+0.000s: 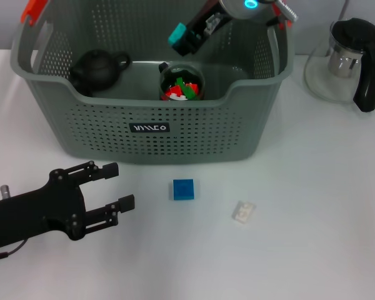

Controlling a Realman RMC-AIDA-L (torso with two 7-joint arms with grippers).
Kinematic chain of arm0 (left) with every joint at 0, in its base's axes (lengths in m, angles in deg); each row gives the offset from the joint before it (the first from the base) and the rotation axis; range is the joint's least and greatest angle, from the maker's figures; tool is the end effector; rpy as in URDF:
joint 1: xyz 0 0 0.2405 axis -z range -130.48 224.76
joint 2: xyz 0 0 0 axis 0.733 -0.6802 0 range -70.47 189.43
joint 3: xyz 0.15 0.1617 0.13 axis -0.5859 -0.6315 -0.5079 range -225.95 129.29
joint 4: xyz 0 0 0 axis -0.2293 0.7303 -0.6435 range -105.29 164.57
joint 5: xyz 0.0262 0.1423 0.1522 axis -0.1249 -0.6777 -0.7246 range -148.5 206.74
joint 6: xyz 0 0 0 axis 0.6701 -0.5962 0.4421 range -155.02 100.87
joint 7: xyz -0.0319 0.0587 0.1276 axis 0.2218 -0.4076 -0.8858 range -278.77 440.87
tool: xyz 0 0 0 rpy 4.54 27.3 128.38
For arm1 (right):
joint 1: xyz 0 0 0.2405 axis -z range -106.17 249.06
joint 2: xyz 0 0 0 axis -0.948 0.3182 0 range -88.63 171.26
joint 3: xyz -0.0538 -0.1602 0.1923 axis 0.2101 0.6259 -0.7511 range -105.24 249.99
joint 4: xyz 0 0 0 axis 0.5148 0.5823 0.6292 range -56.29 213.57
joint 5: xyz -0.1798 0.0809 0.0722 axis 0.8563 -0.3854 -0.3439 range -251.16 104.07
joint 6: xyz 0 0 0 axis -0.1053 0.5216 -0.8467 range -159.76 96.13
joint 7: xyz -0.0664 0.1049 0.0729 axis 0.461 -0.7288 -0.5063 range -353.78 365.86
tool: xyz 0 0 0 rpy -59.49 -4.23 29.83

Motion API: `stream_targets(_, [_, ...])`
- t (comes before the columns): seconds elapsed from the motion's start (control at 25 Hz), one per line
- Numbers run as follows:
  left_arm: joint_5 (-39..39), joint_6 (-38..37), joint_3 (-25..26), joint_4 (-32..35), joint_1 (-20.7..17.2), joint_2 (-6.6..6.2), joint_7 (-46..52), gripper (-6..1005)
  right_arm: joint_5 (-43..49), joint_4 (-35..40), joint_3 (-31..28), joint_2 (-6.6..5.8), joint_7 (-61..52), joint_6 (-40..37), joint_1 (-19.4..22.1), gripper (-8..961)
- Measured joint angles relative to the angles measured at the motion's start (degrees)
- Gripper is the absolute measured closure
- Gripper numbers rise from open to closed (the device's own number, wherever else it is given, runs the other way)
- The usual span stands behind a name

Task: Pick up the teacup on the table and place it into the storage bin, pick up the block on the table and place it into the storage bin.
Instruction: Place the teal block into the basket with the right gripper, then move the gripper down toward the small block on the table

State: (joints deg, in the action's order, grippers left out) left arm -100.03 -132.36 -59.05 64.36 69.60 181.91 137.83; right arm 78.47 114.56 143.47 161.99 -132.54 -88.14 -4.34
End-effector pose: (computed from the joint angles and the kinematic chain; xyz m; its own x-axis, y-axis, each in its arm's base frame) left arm -0.3093 0.2477 0.0052 0.7344 0.2007 0.6483 0.4375 -0.8703 -0.2262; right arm 0.0185 0.4721 -0.0638 0.9475 -0.2979 0.1166 -0.1952 -0.8273 -0.5268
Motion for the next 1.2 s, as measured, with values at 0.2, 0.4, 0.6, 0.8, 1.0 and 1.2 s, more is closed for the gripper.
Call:
stream_targets(0.2, [0.0, 0.2, 0.0, -0.1, 0.0, 0.0, 0.0, 309, -0.3, -1.0, 0.4, 0.02, 0.0, 0.1, 0.0, 526])
stream_targets(0.4, [0.0, 0.2, 0.0, -0.2, 0.0, 0.0, 0.0, 309, -2.1, -1.0, 0.6, -0.05, 0.4, 0.1, 0.1, 526])
stream_targets(0.6, [-0.1, 0.2, 0.0, -0.2, 0.0, 0.0, 0.0, 309, -4.9, 0.9, 0.4, -0.22, 1.0, 0.7, 1.2, 526])
stream_targets(0.8, [0.0, 0.1, 0.0, -0.2, -0.2, 0.04, 0.0, 309, -11.7, 15.9, -0.9, -0.5, 1.3, -3.4, 9.4, 401])
stream_targets(1.0, [0.0, -0.1, 0.0, -0.2, -0.2, 0.09, 0.0, 309, -34.1, 36.5, -1.5, -0.47, 11.0, -3.9, 28.3, 238])
stream_targets(1.2, [0.0, 0.1, 0.0, -0.3, -0.2, 0.16, 0.0, 309, -69.1, 34.0, -5.2, -0.74, 37.1, -14.0, 45.2, 211])
